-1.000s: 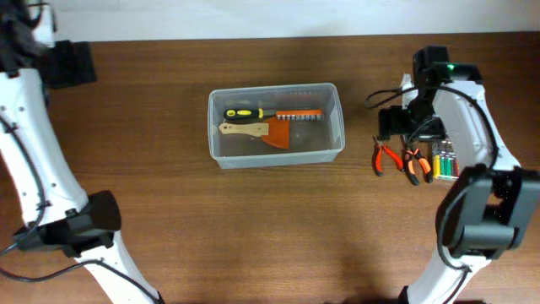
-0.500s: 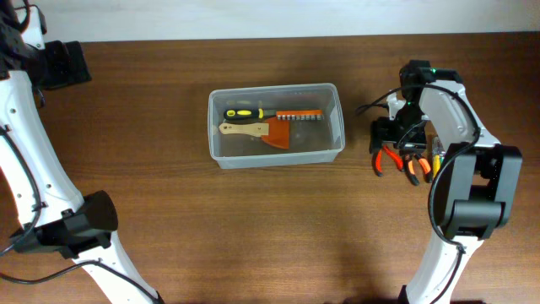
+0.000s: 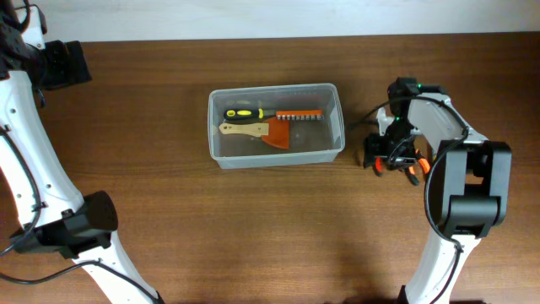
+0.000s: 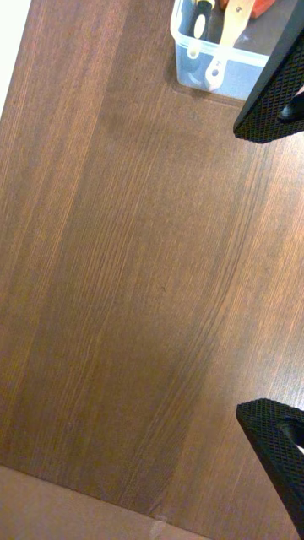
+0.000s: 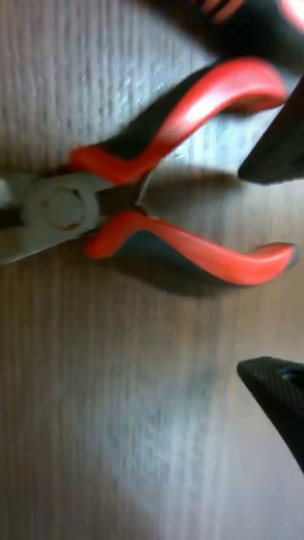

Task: Pack container
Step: 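Lower the right gripper onto the red-handled cutters and grasp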

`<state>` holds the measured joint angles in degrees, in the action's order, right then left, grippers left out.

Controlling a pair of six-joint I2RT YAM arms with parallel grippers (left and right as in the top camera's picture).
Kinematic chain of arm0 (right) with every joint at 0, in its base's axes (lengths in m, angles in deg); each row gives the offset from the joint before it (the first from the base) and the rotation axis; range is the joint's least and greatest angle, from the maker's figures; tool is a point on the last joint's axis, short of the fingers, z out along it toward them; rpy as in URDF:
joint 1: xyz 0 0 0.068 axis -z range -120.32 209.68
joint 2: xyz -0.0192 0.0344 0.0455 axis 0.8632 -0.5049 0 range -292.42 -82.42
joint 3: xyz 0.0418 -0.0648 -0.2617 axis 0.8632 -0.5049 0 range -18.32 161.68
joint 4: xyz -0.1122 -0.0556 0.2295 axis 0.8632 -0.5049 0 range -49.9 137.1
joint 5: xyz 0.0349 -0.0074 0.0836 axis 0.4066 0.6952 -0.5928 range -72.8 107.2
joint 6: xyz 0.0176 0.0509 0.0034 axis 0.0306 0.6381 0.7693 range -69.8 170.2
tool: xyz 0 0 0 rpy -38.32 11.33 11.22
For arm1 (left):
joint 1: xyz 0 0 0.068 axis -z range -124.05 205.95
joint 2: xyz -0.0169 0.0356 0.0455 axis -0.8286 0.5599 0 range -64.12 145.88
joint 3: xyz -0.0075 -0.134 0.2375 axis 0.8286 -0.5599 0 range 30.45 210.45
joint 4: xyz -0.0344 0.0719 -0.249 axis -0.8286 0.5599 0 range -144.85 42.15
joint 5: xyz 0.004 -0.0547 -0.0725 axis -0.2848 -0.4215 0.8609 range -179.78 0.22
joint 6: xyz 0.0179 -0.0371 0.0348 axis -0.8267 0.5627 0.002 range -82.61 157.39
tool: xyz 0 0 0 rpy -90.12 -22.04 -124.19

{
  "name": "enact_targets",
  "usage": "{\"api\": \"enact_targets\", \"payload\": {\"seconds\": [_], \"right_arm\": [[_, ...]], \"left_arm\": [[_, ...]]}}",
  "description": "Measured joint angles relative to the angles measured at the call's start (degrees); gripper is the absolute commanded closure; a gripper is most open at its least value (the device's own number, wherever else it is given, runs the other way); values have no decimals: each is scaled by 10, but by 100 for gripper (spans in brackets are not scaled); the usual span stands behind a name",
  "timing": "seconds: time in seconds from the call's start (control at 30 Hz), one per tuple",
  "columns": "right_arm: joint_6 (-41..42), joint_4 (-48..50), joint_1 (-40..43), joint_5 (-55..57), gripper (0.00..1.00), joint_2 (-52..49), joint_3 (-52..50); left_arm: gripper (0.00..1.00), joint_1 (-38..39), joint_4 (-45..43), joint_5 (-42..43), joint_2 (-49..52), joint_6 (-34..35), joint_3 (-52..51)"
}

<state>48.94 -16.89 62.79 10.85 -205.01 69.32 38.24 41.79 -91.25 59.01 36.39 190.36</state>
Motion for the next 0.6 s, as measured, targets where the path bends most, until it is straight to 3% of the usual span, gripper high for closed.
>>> {"api": "enact_targets", "payload": {"seconds": [0.2,0.6], "right_arm": [[12,23,0,4,47,5,-12],[17,40,0,5,71,5,-14]], "left_arm": [[1,0,0,0,0,0,0],[1,0,0,0,0,0,0]]}}
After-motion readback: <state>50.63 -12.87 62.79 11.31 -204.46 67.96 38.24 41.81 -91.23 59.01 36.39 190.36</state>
